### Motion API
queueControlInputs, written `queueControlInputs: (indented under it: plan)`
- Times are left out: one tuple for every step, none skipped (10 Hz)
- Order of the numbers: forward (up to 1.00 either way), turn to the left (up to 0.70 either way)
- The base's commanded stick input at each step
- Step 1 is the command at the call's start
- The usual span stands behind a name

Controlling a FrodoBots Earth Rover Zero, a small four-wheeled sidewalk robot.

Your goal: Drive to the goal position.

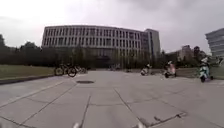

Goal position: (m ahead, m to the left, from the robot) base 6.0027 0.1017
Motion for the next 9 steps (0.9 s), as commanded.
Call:
queueControlInputs:
  plan:
    - [0.5,0.0]
    - [0.5,0.0]
    - [0.5,0.0]
    - [0.5,0.0]
    - [0.5,0.0]
    - [0.5,0.0]
    - [0.5,0.0]
    - [0.5,0.0]
    - [0.5,0.0]
